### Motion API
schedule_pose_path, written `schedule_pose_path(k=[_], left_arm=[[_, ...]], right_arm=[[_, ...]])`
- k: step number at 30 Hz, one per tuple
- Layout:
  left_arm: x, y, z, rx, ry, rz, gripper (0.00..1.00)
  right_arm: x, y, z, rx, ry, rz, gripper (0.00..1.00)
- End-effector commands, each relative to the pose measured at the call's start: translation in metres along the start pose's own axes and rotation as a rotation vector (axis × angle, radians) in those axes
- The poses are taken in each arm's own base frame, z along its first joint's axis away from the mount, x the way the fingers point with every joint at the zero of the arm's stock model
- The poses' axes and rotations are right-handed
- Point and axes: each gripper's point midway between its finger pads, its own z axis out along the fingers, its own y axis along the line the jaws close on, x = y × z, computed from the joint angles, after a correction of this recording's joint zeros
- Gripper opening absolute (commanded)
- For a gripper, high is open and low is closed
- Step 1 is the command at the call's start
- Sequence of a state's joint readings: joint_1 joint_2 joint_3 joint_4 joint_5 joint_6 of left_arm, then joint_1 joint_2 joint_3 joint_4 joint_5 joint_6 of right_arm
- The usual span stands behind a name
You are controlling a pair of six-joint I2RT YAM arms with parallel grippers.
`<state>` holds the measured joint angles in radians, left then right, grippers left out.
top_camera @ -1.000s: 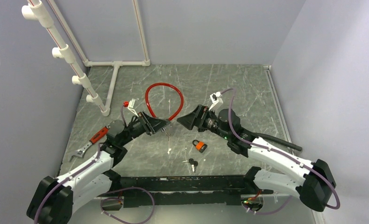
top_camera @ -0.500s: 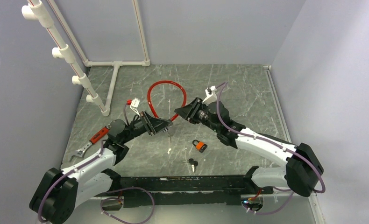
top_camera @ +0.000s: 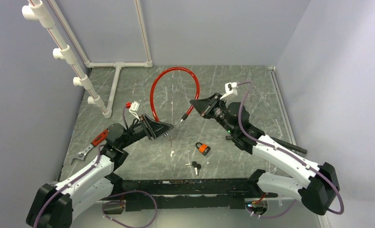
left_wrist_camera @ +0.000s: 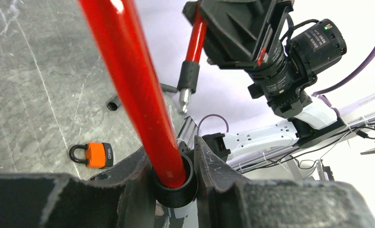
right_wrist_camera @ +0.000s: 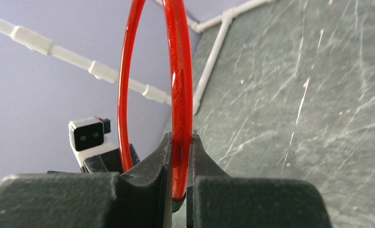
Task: Unlock with the key
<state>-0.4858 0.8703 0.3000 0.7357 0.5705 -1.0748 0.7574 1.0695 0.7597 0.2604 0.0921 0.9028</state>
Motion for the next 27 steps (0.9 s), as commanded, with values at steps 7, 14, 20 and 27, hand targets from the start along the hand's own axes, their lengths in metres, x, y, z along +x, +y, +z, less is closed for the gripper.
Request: schedule_pose_path(k=[7, 14, 20, 27], left_arm=[[-0.016, 0.005, 0.007, -0.09, -0.026, 0.029, 0.0], [-0.023, 0.076, -0.019, -0.542, -0.068, 0.002, 0.0], [-0.013, 0.137, -0.049, -0.872, -0.041, -0.015, 0.0], [-0.02, 0.188, -0.046, -1.049, -0.03, 0.048, 0.0]], right_arm=[[-0.021, -0.026, -0.001, 0.146, -0.051, -0.202, 0.0], [-0.072, -0.096, -0.018, 0.538, -0.144, -0.505, 0.0], [-0.076, -0.152, -0.006, 0.689, 0.033, -0.547, 0.0], [-0.07, -0.189, 0.02, 0.673, 0.134, -0.51, 0.0]])
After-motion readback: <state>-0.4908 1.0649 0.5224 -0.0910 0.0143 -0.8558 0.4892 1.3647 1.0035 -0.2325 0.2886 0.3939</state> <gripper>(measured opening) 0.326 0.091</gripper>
